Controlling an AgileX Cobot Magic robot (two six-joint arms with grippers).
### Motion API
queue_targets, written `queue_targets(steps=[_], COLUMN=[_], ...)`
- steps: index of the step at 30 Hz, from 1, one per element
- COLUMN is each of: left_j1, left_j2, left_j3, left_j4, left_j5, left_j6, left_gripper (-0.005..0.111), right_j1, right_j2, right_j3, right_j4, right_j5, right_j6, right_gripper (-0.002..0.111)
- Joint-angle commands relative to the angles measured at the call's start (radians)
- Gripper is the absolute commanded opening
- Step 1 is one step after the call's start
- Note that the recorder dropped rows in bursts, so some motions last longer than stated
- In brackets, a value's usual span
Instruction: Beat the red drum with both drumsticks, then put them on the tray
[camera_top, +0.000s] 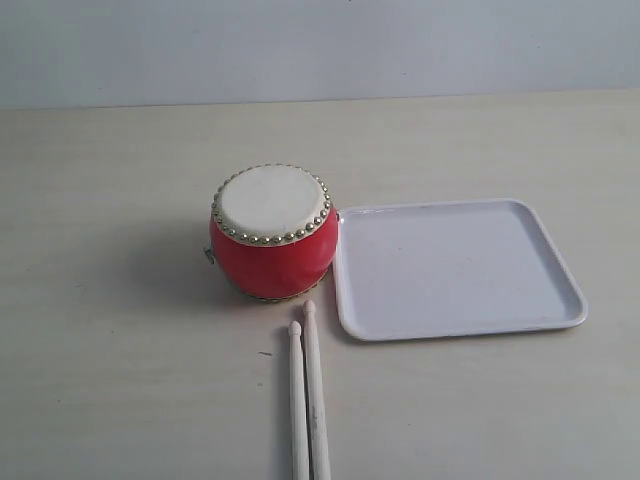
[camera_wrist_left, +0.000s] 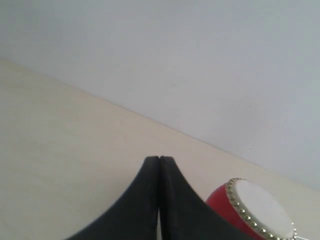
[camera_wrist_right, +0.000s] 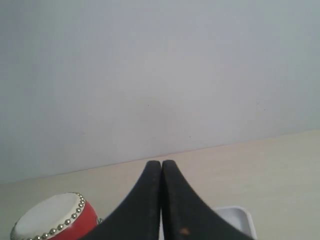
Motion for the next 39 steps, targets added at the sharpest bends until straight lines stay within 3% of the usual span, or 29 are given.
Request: queue_targets(steps=[1,5,8,11,12,14,24,27,29,33,34,39], left_j1=[0.005,0.005,0.005,0.005,0.005,0.005,-0.006,-0.134,-0.261,-0.526,-0.625,-0.885], left_j2=[-0.005,-0.005,-0.005,0.157,0.271,0.554,0.922,0.992,1.006,1.008,1.01,1.076], left_j3=[0.0,0.0,-0.106,-0.288,-0.347,-0.415,-0.421,-0.406,-0.4,-0.322,-0.298,-0.289], left_j4=[-0.065,-0.068,-0.21,-0.704,-0.749,-0.72,-0.625,-0.683,-0.704,-0.788,-0.843,-1.004], left_j5=[0.023,0.046,0.137,0.358,0.484,0.652,0.735,0.718,0.616,0.232,0.111,-0.144], left_j6=[-0.062,0.003,0.12,0.672,0.753,0.791,0.798,0.81,0.817,0.761,0.761,0.761], left_gripper=[0.0,0.0,0.0,0.0,0.0,0.0,0.0,0.0,0.0,0.0,0.0,0.0], right_j1=[0.003,0.003,0.004,0.069,0.101,0.161,0.295,0.336,0.34,0.34,0.34,0.34], right_j2=[-0.006,-0.006,-0.004,0.128,0.217,0.469,1.044,1.192,1.24,1.255,1.255,1.255], right_j3=[0.004,0.004,-0.019,-0.19,-0.263,-0.381,-0.411,-0.463,-0.484,-0.491,-0.491,-0.491], right_j4=[0.001,0.001,0.041,0.133,0.133,0.185,0.805,0.831,0.834,0.842,0.842,0.842], right_j5=[-0.016,0.007,0.041,0.1,0.155,0.321,0.428,0.426,0.428,0.432,0.432,0.417], right_j6=[0.045,0.043,0.078,0.011,-0.012,-0.134,-0.853,-0.866,-0.866,-0.866,-0.866,-0.866], right_gripper=[0.0,0.0,0.0,0.0,0.0,0.0,0.0,0.0,0.0,0.0,0.0,0.0])
